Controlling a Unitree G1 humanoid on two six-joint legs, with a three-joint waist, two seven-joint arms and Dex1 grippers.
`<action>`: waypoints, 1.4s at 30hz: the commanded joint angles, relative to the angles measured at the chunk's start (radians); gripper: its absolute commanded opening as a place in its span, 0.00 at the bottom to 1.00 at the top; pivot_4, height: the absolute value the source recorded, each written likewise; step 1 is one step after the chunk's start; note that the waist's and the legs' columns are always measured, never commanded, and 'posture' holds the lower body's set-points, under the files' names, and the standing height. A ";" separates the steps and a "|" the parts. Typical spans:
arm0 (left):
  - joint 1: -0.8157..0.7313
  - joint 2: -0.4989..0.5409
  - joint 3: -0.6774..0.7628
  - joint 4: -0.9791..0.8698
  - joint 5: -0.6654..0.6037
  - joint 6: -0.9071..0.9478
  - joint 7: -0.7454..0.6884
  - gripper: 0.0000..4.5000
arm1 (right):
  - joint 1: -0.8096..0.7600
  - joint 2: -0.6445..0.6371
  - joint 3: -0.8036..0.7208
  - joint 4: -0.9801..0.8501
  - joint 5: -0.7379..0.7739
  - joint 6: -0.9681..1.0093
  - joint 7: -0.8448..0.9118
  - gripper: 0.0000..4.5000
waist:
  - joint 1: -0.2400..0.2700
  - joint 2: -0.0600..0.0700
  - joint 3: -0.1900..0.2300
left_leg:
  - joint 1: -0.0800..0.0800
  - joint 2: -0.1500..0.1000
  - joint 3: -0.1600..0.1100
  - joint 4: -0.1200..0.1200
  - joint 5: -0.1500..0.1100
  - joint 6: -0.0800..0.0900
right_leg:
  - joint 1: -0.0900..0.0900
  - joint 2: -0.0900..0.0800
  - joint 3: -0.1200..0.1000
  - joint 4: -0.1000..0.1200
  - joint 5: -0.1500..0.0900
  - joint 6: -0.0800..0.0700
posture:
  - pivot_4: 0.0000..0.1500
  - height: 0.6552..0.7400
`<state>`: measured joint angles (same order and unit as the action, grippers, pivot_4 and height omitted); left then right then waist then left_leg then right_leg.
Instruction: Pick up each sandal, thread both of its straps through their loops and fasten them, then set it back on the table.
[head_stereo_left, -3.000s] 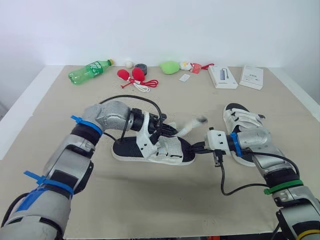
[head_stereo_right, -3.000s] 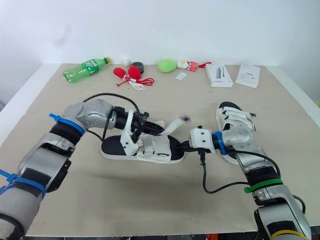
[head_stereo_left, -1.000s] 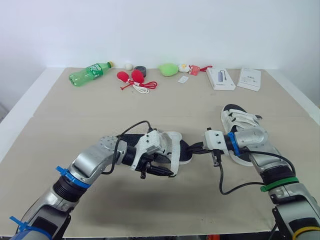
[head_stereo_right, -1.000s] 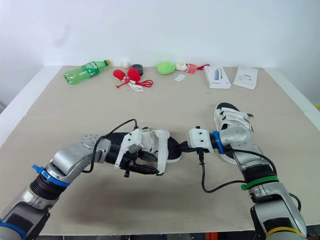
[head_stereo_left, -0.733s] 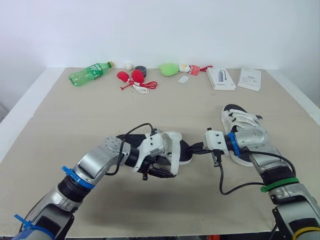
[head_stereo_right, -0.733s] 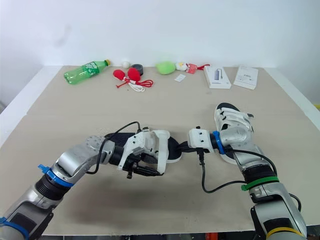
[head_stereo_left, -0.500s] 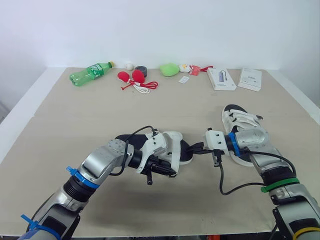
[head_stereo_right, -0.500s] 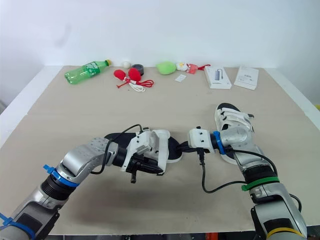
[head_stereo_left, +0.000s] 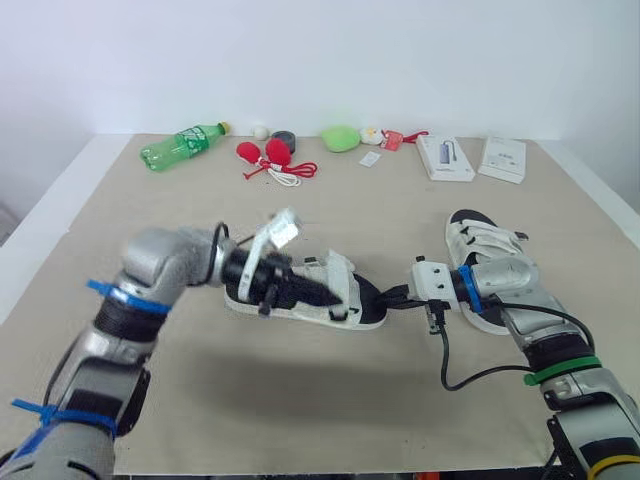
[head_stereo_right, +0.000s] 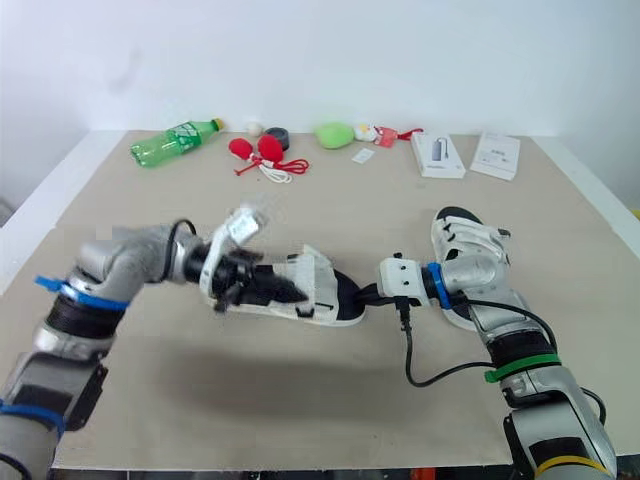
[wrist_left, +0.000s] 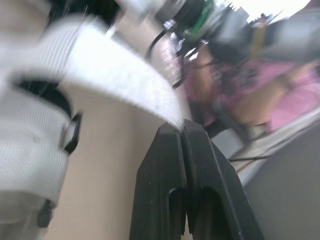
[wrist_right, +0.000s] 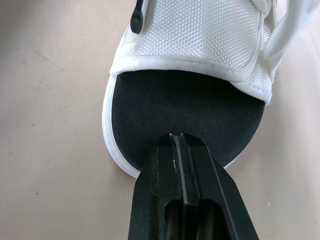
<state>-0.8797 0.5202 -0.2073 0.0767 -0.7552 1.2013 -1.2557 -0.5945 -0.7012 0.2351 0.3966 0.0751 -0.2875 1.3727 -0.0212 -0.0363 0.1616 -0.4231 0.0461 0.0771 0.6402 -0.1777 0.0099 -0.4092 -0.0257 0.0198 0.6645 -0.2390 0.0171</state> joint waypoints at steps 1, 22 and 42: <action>-0.059 -0.026 0.002 0.099 0.014 -0.016 -0.016 0.01 | 0.009 -0.011 0.008 0.011 -0.023 0.011 0.000 0.00 | 0.000 0.000 0.000 | 0.000 0.000 0.000 0.000 0.000 0.000 | 0.000 -0.001 0.000 0.000 0.000 0.001 | 1.00 1.00; -0.145 -0.131 -0.173 0.311 0.267 -0.234 -0.130 0.01 | 0.036 -0.019 0.003 -0.024 -0.021 0.023 -0.019 0.00 | -0.001 0.000 0.000 | -0.001 0.000 0.000 -0.002 0.000 0.000 | -0.001 0.000 0.001 0.000 -0.001 0.000 | 1.00 1.00; -0.111 -0.143 -0.206 0.271 0.318 -0.217 -0.114 0.01 | 0.036 -0.014 0.012 -0.025 -0.025 0.019 -0.019 0.00 | -0.001 0.000 0.000 | -0.001 0.000 0.000 -0.002 0.000 0.000 | -0.002 0.000 0.001 0.000 -0.001 0.000 | 1.00 1.00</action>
<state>-0.9946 0.3791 -0.4014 0.3723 -0.4486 0.9903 -1.3777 -0.5728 -0.7044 0.2336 0.3574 0.0752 -0.2781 1.3498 -0.0219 -0.0368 0.1618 -0.4241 0.0462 0.0772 0.6382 -0.1779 0.0097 -0.4107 -0.0257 0.0203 0.6641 -0.2405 0.0170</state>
